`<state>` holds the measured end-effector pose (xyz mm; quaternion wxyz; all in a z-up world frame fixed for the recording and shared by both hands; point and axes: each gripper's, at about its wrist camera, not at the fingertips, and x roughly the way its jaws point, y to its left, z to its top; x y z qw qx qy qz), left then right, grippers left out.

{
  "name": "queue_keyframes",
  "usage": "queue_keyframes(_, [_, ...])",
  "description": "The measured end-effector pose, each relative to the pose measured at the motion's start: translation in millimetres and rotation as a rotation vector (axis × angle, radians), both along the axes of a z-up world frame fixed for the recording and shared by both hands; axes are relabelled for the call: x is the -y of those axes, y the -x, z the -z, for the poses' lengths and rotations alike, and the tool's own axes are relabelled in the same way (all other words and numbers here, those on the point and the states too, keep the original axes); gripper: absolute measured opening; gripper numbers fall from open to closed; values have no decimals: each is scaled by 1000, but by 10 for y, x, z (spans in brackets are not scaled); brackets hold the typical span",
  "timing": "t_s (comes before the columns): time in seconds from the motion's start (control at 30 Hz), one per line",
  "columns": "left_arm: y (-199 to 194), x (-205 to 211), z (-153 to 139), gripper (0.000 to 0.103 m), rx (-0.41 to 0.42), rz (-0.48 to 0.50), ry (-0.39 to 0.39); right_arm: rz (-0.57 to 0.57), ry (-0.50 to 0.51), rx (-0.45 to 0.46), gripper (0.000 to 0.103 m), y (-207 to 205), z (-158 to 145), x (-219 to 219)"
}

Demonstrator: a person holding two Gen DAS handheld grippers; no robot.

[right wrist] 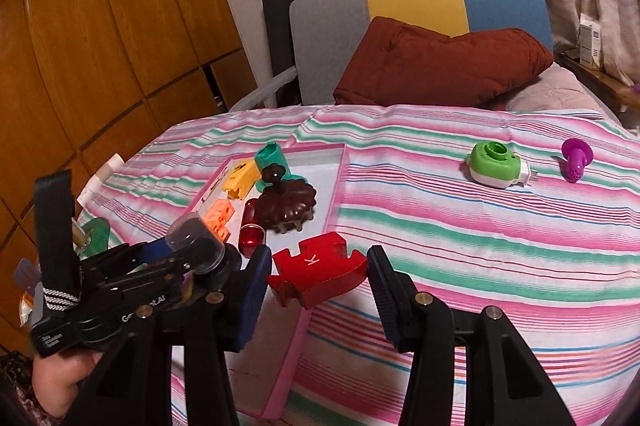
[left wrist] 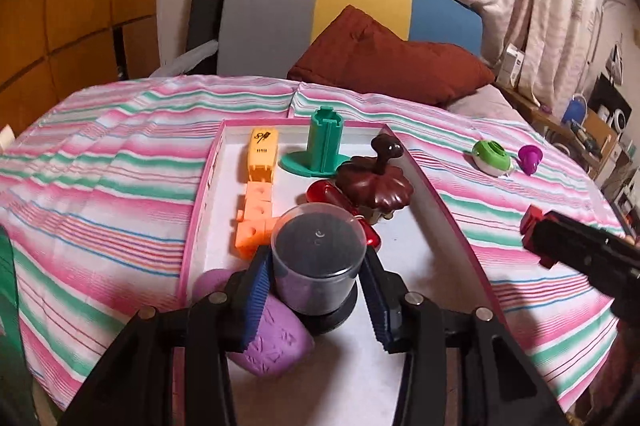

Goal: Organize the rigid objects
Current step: 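Carry the cup and red puzzle piece toward the white tray with both tools, then lower the cup and puzzle piece into the tray and open both tools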

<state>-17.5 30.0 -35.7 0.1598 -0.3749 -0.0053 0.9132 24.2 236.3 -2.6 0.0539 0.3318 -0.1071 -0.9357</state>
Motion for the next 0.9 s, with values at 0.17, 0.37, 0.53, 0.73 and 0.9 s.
queue_keyframes(0.17, [-135,70,-65,46,-1,6,-59,-18,-9,16,50,41,33,69])
queue_keyframes(0.37, [-281,214,-246,46,-46,3,-138,-51,-19,35,50,144,71,194])
queue_keyframes(0.53, [-359,294,-336,46,-70,1,-164,-84,-27,55,50,280,98,315])
queue_keyframes(0.73, [-406,414,-371,46,-83,-24,-187,-116,-49,72,50,403,137,454])
queue_keyframes(0.9, [-432,532,-372,46,-97,-66,-183,-134,-67,96,50,466,206,522])
